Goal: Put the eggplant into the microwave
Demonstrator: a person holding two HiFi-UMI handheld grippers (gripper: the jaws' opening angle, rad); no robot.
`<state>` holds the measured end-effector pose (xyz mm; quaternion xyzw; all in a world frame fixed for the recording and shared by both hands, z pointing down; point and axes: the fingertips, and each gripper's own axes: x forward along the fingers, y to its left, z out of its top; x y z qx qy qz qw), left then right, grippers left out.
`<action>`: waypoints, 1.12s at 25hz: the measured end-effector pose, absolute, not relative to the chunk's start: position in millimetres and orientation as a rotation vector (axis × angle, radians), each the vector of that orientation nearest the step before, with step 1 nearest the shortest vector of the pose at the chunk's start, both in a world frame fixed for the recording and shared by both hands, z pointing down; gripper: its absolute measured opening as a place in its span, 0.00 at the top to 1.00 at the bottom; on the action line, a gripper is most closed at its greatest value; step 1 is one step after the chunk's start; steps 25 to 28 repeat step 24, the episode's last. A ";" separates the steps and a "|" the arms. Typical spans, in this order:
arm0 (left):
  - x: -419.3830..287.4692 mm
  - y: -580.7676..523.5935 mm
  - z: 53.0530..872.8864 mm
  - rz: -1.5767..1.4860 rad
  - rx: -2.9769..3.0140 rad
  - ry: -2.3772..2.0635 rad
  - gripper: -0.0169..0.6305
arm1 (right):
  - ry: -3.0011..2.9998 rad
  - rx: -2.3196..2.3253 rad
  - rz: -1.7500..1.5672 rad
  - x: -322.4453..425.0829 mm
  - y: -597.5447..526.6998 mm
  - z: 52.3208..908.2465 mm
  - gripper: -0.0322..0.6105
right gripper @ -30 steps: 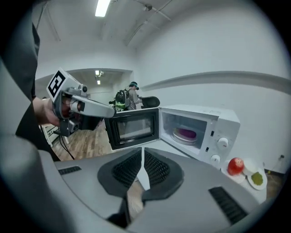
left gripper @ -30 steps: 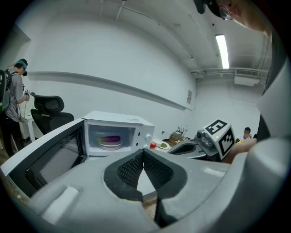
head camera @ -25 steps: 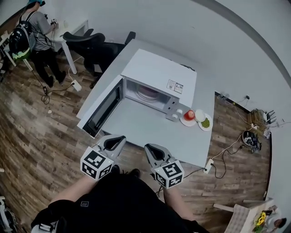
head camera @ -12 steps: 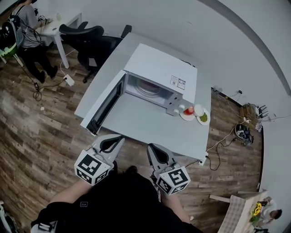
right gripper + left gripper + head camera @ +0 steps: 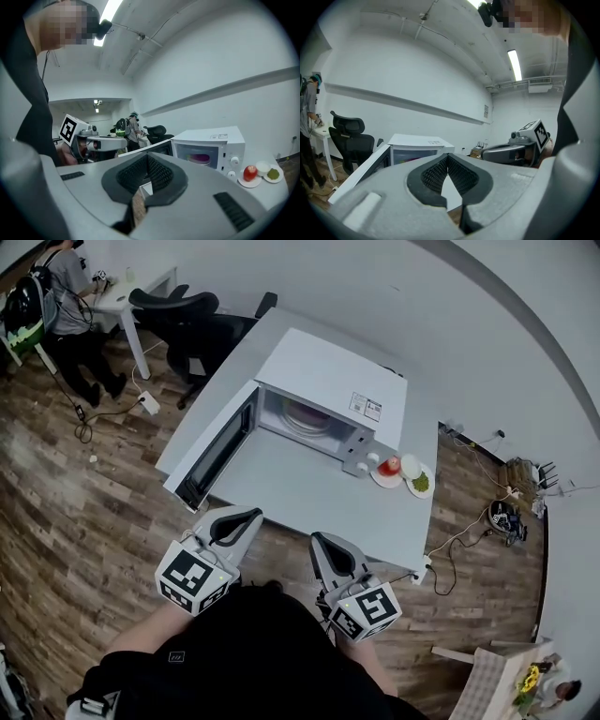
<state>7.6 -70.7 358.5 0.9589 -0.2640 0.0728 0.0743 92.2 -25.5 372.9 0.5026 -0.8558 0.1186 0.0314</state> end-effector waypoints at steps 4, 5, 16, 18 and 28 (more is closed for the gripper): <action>10.8 -71.8 358.0 0.227 2.873 -0.809 0.96 | -2.660 1.533 0.370 97.9 -25.6 372.2 0.93; 11.9 -71.5 358.0 0.229 2.871 -0.810 0.96 | -2.664 1.534 0.370 99.0 -25.5 371.9 0.93; 18.1 -67.6 359.7 0.245 2.874 -0.809 0.96 | -2.674 1.544 0.361 106.1 -25.6 371.7 0.93; 17.6 -68.0 359.6 0.245 2.874 -0.808 0.96 | -2.671 1.547 0.365 106.6 -25.7 372.3 0.93; 14.7 -70.3 359.2 0.247 2.875 -0.803 0.96 | -2.676 1.546 0.361 102.1 -27.3 371.0 0.93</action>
